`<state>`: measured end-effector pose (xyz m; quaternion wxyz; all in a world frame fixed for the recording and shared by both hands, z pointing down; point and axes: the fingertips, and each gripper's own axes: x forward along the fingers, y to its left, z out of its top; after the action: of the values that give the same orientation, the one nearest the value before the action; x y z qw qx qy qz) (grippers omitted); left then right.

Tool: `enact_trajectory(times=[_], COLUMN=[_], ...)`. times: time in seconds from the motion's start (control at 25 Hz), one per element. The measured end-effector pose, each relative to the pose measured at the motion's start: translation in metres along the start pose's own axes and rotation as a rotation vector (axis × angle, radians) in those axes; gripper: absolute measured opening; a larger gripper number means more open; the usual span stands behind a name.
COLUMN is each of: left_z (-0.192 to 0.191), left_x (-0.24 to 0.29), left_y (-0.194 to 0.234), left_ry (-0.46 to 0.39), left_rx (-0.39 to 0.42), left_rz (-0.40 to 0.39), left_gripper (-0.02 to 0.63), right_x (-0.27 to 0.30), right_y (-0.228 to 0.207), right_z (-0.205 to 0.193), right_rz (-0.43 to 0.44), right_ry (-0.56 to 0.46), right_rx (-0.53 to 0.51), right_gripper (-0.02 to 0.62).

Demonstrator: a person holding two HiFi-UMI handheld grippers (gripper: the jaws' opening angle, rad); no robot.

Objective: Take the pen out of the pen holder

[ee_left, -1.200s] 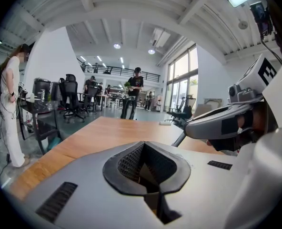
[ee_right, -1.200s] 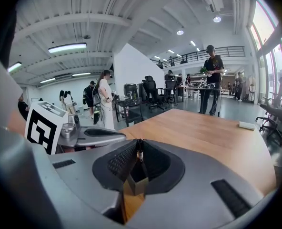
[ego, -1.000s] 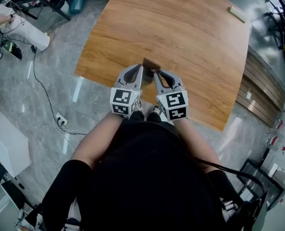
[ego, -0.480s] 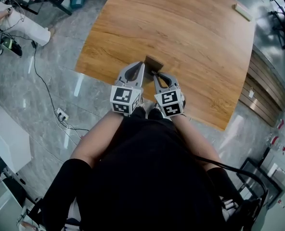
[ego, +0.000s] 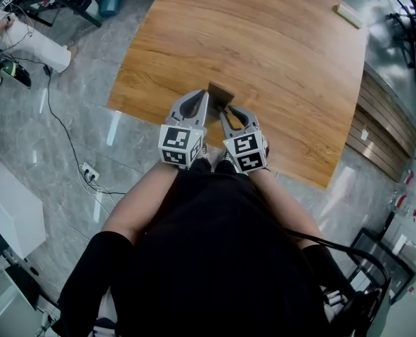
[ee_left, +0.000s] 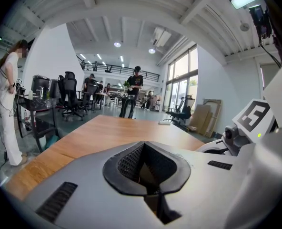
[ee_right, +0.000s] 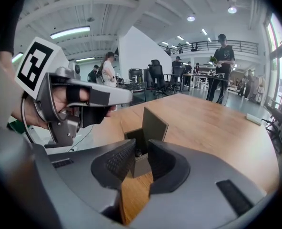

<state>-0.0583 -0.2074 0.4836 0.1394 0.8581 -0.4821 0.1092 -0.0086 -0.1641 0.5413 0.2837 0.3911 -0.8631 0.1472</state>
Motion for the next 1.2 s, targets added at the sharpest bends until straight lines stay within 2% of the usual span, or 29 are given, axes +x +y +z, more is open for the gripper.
enact_trajectory(times=[0.52, 0.68, 0.92, 1.2], left_z=[0.041, 0.050, 0.064, 0.068], left_x=[-0.007, -0.012, -0.023, -0.029], left_y=[-0.017, -0.019, -0.024, -0.029], left_ry=[-0.083, -0.100, -0.130, -0.145], left_rx=[0.030, 0.033, 0.039, 0.039], left_rz=[-0.023, -0.023, -0.021, -0.019], left_gripper=[0.000, 0.000, 0.000, 0.000], right_x=[-0.080, -0.088, -0.098, -0.099], right_y=[-0.019, -0.020, -0.015, -0.011], right_z=[0.113, 0.129, 0.143, 0.143], right_rz=[-0.075, -0.085, -0.097, -0.083], right_ry=[-0.304, -0.374, -0.462, -0.486], right_rx=[-0.003, -0.012, -0.034, -0.025], right_gripper=[0.041, 0.015, 0.014, 0.014])
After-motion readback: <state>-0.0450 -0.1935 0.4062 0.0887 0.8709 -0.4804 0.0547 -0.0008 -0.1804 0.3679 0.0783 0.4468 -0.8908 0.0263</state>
